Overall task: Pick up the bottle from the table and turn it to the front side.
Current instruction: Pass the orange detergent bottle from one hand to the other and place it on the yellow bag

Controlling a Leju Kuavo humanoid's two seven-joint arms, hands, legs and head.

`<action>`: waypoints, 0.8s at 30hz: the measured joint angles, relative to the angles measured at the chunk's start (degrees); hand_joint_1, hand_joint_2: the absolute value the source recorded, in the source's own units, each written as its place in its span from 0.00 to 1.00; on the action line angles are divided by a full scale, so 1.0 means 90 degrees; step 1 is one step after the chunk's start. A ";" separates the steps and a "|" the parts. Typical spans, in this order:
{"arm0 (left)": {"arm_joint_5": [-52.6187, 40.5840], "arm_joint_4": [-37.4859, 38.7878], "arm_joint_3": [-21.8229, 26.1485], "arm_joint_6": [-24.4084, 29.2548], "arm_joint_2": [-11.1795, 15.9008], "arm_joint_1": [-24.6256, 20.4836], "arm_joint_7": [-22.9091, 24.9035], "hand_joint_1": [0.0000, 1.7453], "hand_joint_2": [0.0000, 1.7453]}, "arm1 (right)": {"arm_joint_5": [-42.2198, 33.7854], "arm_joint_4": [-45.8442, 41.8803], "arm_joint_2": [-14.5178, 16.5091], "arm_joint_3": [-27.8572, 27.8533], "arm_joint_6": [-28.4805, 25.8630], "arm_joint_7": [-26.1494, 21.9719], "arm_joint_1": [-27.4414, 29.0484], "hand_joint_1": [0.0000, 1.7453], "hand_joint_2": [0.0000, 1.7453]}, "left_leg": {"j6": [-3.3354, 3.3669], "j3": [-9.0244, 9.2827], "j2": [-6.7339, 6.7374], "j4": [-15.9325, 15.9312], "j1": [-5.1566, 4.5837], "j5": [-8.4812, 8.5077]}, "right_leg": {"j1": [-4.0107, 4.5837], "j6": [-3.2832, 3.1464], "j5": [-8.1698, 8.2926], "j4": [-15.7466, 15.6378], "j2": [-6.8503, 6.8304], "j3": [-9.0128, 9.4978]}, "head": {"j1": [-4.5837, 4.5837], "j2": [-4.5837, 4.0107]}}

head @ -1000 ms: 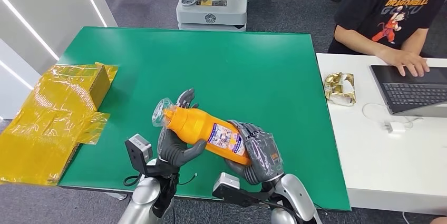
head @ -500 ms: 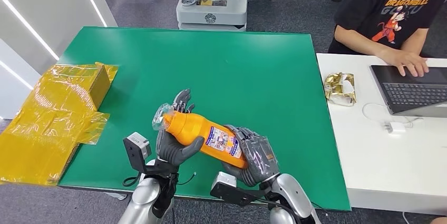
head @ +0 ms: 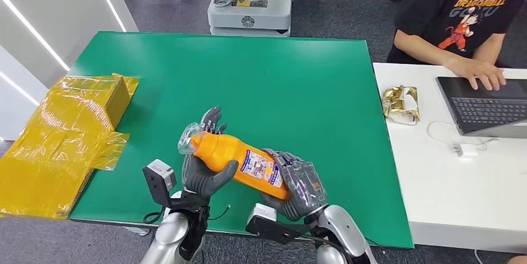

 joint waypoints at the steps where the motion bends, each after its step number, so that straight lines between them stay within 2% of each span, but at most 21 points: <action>1: -0.0051 -0.0009 -0.0019 -0.0061 0.0007 0.0000 0.0022 1.00 1.00 | 0.0003 0.0003 0.0000 0.0001 0.0000 0.0001 -0.0006 1.00 1.00 | 0.0000 0.0000 0.0000 0.0000 0.0000 0.0000 | 0.0000 0.0000 0.0000 0.0000 0.0000 0.0000 | 0.0000 0.0000; 10: -0.0291 -0.0041 -0.0059 -0.0444 0.0039 -0.0014 0.0059 1.00 1.00 | 0.0101 0.0033 -0.0002 0.0001 -0.0023 0.0056 0.0001 1.00 1.00 | 0.0000 0.0001 0.0000 0.0000 0.0000 0.0000 | 0.0000 0.0000 0.0000 0.0000 0.0000 0.0000 | 0.0000 0.0000; 24: -0.0330 -0.0041 -0.0056 -0.0608 0.0040 -0.0085 0.0059 1.00 1.00 | 0.0236 -0.0035 -0.0002 0.0008 -0.0103 0.0088 0.0119 1.00 1.00 | 0.0000 0.0001 0.0000 0.0000 0.0000 0.0000 | 0.0000 0.0000 0.0000 0.0000 0.0000 0.0000 | 0.0000 0.0000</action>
